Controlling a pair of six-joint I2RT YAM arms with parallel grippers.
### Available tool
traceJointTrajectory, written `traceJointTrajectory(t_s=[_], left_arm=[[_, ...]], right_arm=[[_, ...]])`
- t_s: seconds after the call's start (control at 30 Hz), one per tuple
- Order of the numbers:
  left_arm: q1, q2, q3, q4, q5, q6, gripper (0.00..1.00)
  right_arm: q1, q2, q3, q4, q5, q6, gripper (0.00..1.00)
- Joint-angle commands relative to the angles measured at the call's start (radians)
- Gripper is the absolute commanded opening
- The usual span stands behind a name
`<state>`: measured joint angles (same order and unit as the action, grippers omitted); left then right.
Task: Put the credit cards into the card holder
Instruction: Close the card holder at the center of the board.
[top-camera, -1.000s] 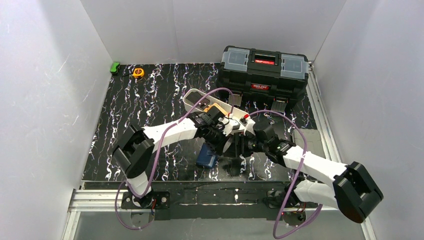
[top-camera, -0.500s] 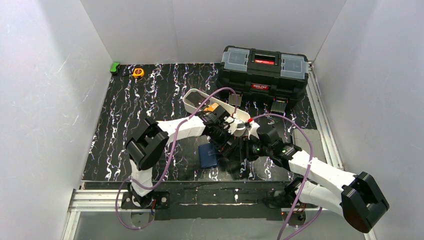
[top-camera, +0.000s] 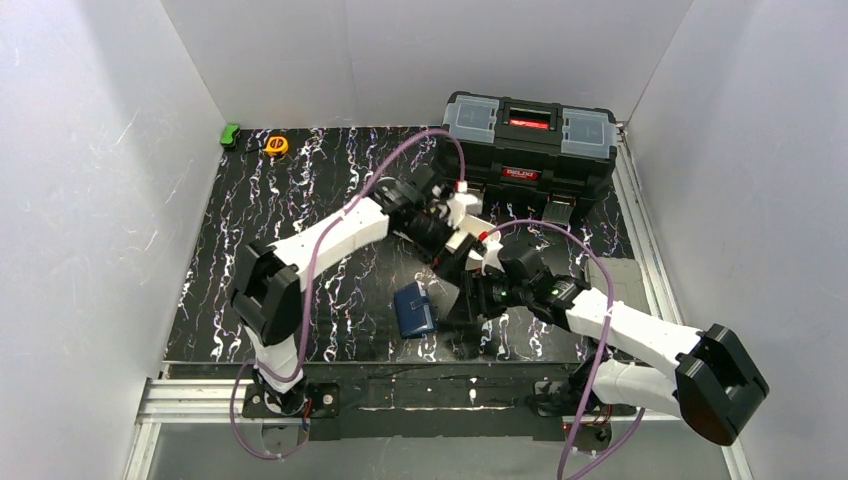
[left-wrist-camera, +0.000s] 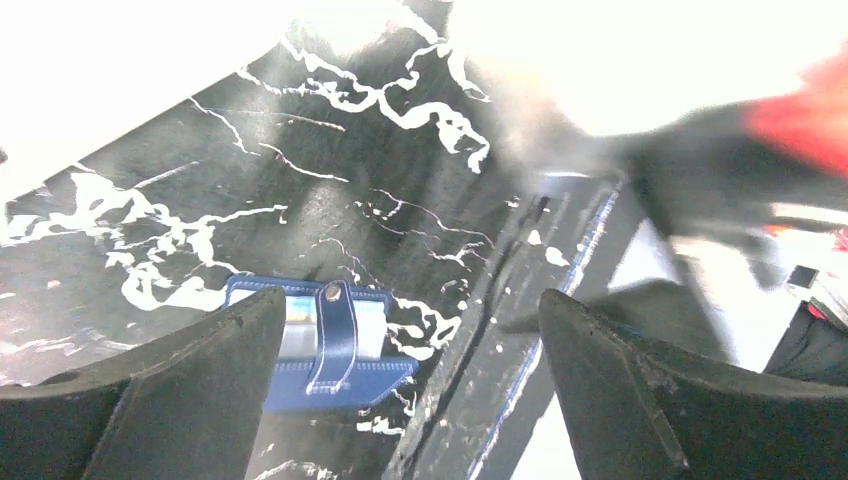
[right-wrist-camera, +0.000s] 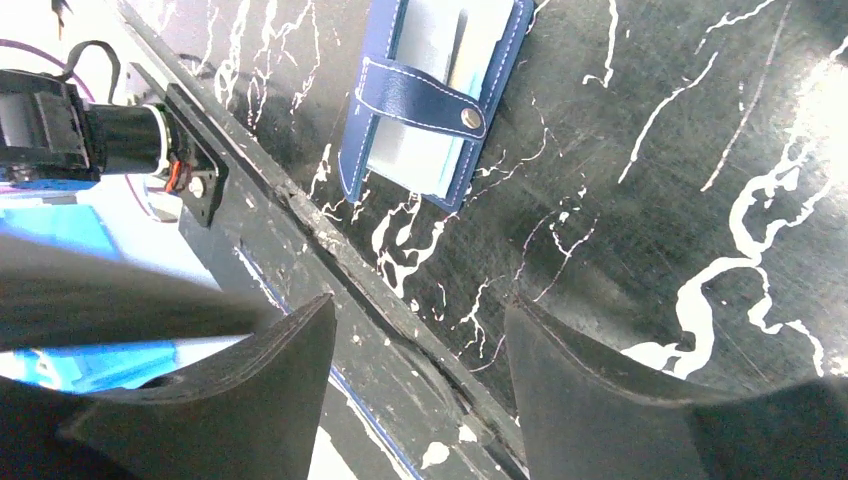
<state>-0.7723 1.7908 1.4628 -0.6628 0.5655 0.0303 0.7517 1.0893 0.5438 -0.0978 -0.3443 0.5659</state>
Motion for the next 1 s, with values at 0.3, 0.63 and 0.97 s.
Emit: traceJointTrajectory(t_s=[0.3,0.63,0.97], left_arm=[[0.343,-0.187,0.415,-0.715,0.183,0.347,0.98],[0.506,-0.352,0.216,-0.866,0.113,0.552,0.98],[0.507,-0.383,0.135,-0.831,0.132,0.532,0.98]], right_arm=[[0.238,0.411,0.435,-0.174,0.286,-0.047,0.87],[0.251,0.628,0.569,-0.333,0.295,-0.001,0.89],[0.265,0.583,0.528,-0.387,0.423,0.041,0.87]])
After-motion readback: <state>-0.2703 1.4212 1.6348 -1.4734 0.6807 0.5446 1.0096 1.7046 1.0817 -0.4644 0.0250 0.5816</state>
